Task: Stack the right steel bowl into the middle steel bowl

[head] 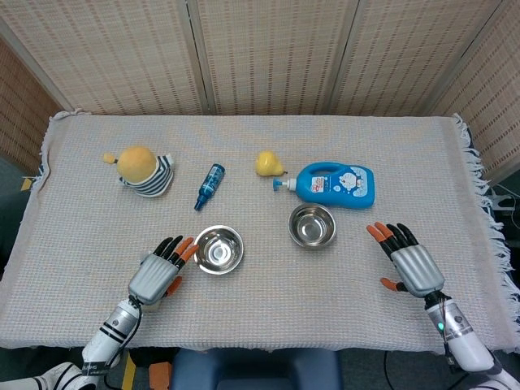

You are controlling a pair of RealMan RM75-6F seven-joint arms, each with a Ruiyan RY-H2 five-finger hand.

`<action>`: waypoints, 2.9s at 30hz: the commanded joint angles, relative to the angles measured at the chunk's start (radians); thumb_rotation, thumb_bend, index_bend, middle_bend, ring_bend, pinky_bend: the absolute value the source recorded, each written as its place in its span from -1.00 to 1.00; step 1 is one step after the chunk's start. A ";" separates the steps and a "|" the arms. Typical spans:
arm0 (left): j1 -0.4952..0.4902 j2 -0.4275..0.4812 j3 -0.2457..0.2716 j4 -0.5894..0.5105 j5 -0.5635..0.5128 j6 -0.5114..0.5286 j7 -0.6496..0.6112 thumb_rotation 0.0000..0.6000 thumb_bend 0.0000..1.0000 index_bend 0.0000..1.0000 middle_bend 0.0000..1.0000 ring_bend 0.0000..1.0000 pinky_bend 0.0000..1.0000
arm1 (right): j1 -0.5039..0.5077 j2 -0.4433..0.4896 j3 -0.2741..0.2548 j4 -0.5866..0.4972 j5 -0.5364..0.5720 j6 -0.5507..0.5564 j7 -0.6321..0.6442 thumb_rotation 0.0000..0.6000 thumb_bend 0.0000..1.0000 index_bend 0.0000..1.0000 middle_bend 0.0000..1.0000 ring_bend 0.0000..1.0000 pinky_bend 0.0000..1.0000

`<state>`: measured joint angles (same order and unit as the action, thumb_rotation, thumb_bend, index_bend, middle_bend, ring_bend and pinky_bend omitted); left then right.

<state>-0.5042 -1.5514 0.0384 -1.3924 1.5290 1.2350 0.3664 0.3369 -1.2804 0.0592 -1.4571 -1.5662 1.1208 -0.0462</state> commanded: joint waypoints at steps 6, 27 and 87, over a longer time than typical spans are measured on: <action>0.039 0.058 -0.010 -0.026 0.003 0.050 -0.012 1.00 -0.13 -1.00 -1.00 -1.00 -0.77 | 0.136 -0.195 0.041 0.187 0.002 -0.091 -0.014 1.00 -0.84 -0.71 -1.00 -1.00 -1.00; 0.079 0.107 -0.041 -0.005 0.010 0.089 -0.044 1.00 -0.14 -1.00 -1.00 -1.00 -0.77 | 0.251 -0.453 0.048 0.483 0.003 -0.065 0.080 1.00 -0.39 0.16 -0.93 -1.00 -1.00; 0.387 0.378 -0.035 -0.153 -0.056 0.341 -0.238 1.00 -0.17 -1.00 -1.00 -1.00 -0.76 | -0.092 -0.059 -0.123 0.076 0.106 0.429 -0.226 1.00 -0.75 -1.00 -1.00 -1.00 -1.00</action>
<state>-0.1378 -1.1616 0.0057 -1.5602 1.4866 1.5591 0.1413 0.4101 -1.4194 0.0059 -1.3897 -1.4893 1.3560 -0.2656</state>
